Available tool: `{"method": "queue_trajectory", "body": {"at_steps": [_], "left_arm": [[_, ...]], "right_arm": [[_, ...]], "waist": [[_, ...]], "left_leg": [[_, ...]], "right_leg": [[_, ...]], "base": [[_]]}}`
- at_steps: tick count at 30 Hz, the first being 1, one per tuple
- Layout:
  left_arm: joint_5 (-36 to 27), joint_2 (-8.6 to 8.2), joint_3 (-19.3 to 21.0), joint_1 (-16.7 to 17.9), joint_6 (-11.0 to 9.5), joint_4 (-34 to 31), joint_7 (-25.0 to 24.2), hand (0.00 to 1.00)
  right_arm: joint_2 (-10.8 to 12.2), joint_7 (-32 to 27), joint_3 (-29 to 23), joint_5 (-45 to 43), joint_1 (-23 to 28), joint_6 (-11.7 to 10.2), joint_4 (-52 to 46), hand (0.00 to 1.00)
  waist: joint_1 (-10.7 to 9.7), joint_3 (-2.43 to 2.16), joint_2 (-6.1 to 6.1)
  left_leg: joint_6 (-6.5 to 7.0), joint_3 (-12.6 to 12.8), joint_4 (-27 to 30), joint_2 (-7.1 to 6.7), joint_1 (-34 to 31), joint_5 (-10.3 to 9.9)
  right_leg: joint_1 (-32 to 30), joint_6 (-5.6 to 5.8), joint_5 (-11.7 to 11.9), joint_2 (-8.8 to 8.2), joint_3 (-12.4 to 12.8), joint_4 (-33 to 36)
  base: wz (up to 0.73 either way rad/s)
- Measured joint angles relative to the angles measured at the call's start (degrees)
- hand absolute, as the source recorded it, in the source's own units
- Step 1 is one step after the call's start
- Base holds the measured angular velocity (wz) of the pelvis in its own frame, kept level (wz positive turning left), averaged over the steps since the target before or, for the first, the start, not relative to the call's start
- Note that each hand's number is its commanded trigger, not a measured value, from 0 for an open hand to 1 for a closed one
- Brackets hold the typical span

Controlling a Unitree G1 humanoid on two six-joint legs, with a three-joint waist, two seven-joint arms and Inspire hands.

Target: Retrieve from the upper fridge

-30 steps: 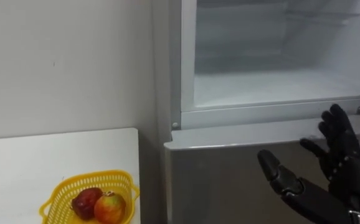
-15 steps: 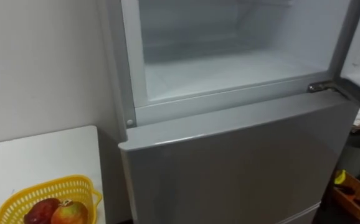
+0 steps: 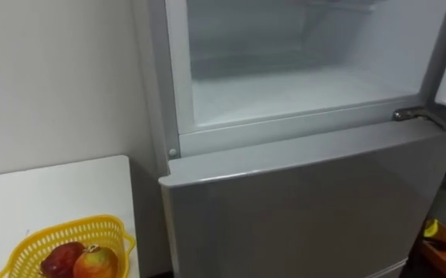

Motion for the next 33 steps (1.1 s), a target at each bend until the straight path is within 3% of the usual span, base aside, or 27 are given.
{"method": "queue_trajectory", "body": {"at_steps": [11, 17, 23, 27, 33], "left_arm": [[0.1, -0.11, 0.8, 1.6, -0.3, 0.5, -0.6, 0.0], [0.2, -0.16, 2.4, 2.3, 0.9, 1.0, -1.9, 0.0], [3.0, -0.55, 5.4, 2.7, 3.7, 1.4, -5.1, 0.0], [3.6, -0.54, 5.7, 2.4, 5.7, 1.6, -5.4, 0.0], [3.5, -0.83, 2.6, 0.2, 6.6, 1.6, -5.3, 0.0]], "right_arm": [[0.0, 7.9, 2.5, 0.9, -3.4, 1.2, 20.6, 0.0], [0.0, 10.7, 2.5, 1.0, -7.1, 2.6, 30.4, 0.0], [-0.4, 20.2, 2.6, -1.0, -7.9, 6.7, 39.0, 0.0], [-1.1, 25.8, 4.9, -8.6, -7.0, 9.9, 44.4, 0.0], [-1.0, 29.8, 9.5, -17.4, -9.0, 13.5, 43.6, 0.0]], "waist": [[2.9, 0.26, 0.34], [3.0, 0.51, 0.52], [3.1, 0.52, 0.36], [4.5, 0.55, 0.43], [5.0, 0.8, 0.9]], "left_leg": [[-0.05, -1.2, 0.1, -0.18, 0.4, 0.0], [-0.04, -2.4, 0.5, -0.38, 0.8, 0.0], [-0.02, -3.5, 0.6, -0.63, 0.8, 0.0], [-0.16, -3.1, 0.6, -0.58, 1.5, -0.2], [-0.27, -3.3, 1.3, -0.5, 1.1, -0.5]], "right_leg": [[0.8, 0.0, 0.0, -0.01, -0.1, -0.2], [2.3, -0.01, 0.0, 0.0, -0.7, -1.1], [2.8, 0.1, -0.4, -0.3, -2.6, -1.4], [3.4, -0.03, -0.8, -0.25, -2.3, -2.0], [3.3, -0.07, -1.1, -0.07, -1.7, -2.0]], "base": [[0.04], [0.11], [0.12], [-0.02], [-0.02]]}}
